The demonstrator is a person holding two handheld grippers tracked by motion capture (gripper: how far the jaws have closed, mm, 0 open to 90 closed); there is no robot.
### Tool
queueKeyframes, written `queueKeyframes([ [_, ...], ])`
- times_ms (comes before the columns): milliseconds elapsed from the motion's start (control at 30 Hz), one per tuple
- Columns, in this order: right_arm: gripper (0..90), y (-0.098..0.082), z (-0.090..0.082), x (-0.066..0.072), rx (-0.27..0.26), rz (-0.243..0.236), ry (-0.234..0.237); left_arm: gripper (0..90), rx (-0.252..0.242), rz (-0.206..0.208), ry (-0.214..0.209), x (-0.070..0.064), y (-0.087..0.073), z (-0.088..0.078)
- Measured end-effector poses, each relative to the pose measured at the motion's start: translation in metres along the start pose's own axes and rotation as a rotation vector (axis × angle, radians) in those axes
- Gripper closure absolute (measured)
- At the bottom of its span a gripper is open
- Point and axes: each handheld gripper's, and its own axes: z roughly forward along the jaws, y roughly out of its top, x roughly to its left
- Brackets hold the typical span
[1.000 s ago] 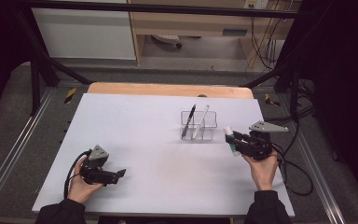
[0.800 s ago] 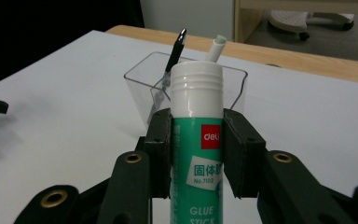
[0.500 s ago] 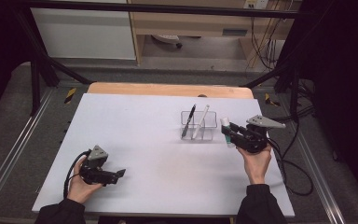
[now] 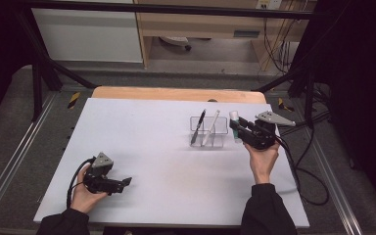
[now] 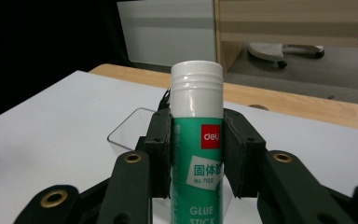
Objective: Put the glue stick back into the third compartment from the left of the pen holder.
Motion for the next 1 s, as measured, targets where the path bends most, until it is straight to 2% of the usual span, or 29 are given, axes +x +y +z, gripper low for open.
queueKeyframes([
  [133, 65.9, 0.003, 0.008, -0.001, -0.03, 0.019, -0.003, 6.6, 0.0, -0.001, -0.002, 0.0, 0.0, 0.0],
  [600, 65.9, 0.011, 0.039, -0.004, -0.091, 0.042, 0.0, 6.7, -0.001, -0.003, -0.005, 0.001, 0.0, 0.0],
  [1000, 65.9, 0.004, 0.065, -0.011, -0.108, 0.06, 0.006, 6.7, -0.003, -0.003, -0.007, 0.001, 0.0, -0.001],
])
